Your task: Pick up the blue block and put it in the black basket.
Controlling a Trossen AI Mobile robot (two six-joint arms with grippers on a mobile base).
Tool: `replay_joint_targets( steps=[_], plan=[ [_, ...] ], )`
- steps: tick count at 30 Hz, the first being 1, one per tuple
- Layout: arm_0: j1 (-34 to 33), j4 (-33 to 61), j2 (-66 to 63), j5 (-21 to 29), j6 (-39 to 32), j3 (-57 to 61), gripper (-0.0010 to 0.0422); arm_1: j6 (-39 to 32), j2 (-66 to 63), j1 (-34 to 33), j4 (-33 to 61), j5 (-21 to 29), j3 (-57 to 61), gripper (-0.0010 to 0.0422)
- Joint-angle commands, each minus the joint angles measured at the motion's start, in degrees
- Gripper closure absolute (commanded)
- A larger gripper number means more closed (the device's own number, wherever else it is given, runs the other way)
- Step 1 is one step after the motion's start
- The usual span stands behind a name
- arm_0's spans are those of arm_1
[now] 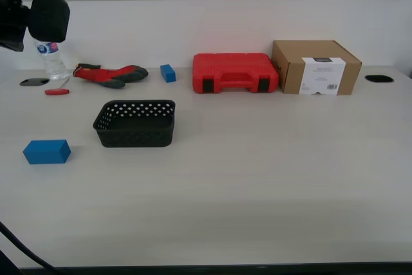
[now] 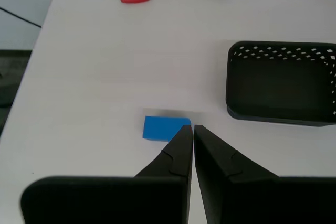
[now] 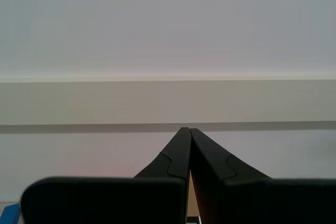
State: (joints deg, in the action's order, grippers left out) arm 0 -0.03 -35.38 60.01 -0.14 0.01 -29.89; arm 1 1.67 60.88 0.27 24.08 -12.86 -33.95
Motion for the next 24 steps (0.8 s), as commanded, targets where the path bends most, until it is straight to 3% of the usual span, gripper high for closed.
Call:
replay_joint_targets(
  steps=[1, 6, 9, 11, 14, 16, 20, 24],
  plan=[
    [0.0, -0.1, 0.0, 0.0, 0.0, -0.1, 0.0413, -3.0, 0.0, 0.2, 0.0, -0.6, 1.7, 0.0413],
    [0.0, -0.1, 0.0, 0.0, 0.0, -0.1, 0.0413, -24.9, 2.4, 0.4, -1.9, -0.9, 2.9, 0.0412],
    [0.0, -0.1, 0.0, 0.0, 0.0, -0.1, 0.0413, -45.2, 5.8, 0.5, -1.8, -1.9, 2.9, 0.0412],
    [0.0, -0.1, 0.0, 0.0, 0.0, -0.1, 0.0413, -59.5, 8.6, 0.5, -1.8, -5.8, 2.9, 0.0413],
    [0.0, -0.1, 0.0, 0.0, 0.0, -0.1, 0.0413, -75.1, 13.6, 1.4, -1.4, -7.6, 2.9, 0.0413],
    [0.0, -0.2, 0.0, 0.0, 0.0, -0.1, 0.0413, -79.5, 17.4, 2.9, -2.2, -6.9, 2.9, 0.0413],
    [0.0, -0.1, 0.0, 0.0, 0.0, -0.1, 0.0413, -80.3, 25.6, 8.8, -3.0, -6.9, 2.4, 0.0413],
    [0.0, -0.1, 0.0, 0.0, 0.0, -0.1, 0.0413, -83.6, 28.1, 11.8, -2.5, -2.2, 0.8, 0.0412]
  ],
)
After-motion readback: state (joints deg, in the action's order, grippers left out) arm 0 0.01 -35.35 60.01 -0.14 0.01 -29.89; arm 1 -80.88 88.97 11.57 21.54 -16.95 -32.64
